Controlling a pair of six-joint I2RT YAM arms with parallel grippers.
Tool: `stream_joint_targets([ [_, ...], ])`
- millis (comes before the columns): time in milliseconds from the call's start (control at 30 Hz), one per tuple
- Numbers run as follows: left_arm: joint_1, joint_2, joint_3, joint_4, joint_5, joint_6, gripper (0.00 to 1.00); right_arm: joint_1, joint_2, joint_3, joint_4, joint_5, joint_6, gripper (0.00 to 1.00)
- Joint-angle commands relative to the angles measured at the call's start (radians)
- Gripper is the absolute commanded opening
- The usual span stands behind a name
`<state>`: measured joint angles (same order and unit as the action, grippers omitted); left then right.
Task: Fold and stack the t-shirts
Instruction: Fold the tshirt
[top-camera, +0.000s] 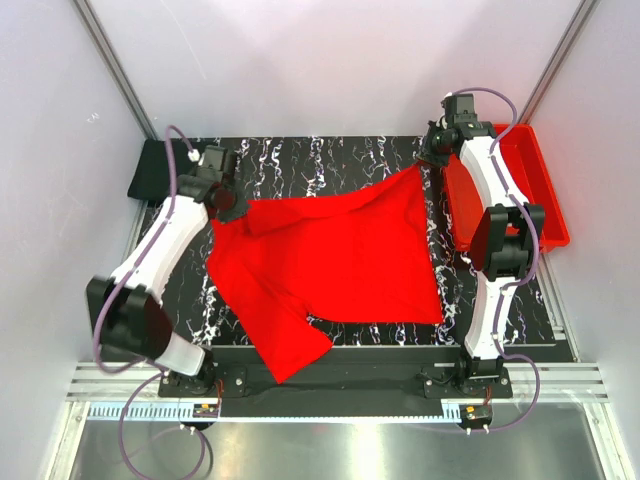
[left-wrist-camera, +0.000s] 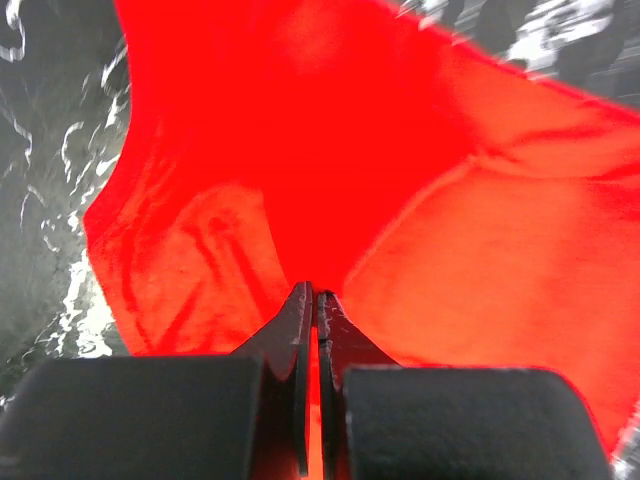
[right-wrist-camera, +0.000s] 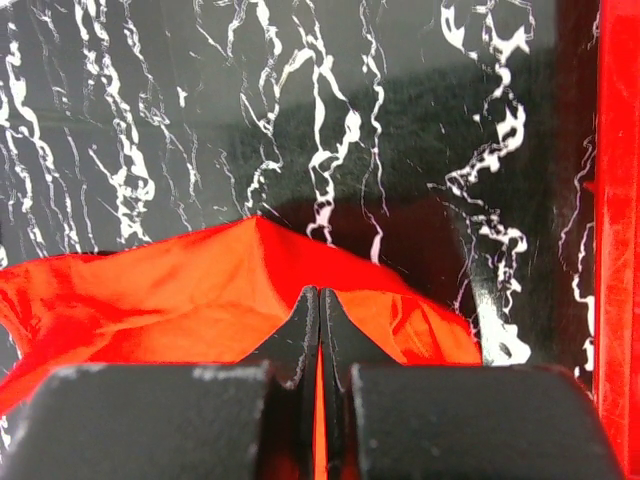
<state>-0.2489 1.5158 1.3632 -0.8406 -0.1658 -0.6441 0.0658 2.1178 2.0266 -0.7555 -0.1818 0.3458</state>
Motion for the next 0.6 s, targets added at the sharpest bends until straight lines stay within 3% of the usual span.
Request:
stream_joint_targets([
  [0, -0.001, -0.110, 0.010, 0.038, 0.025, 0.004, 0.00, 0.002, 0.010, 0.102, -0.033, -0.001, -0.034, 0.00],
  [200, -0.001, -0.143, 0.150, -0.020, -0.063, 0.030, 0.00, 0.002, 0.047, 0.172, -0.056, -0.002, -0.090, 0.00],
  [333, 0.000, -0.137, 0.215, 0.043, -0.058, 0.084, 0.00, 0.000, 0.050, 0.169, -0.025, -0.008, -0.114, 0.00],
  [567, 0.000, -0.095, 0.299, 0.182, -0.005, 0.351, 0.00, -0.015, 0.034, 0.118, 0.062, -0.038, -0.168, 0.00],
])
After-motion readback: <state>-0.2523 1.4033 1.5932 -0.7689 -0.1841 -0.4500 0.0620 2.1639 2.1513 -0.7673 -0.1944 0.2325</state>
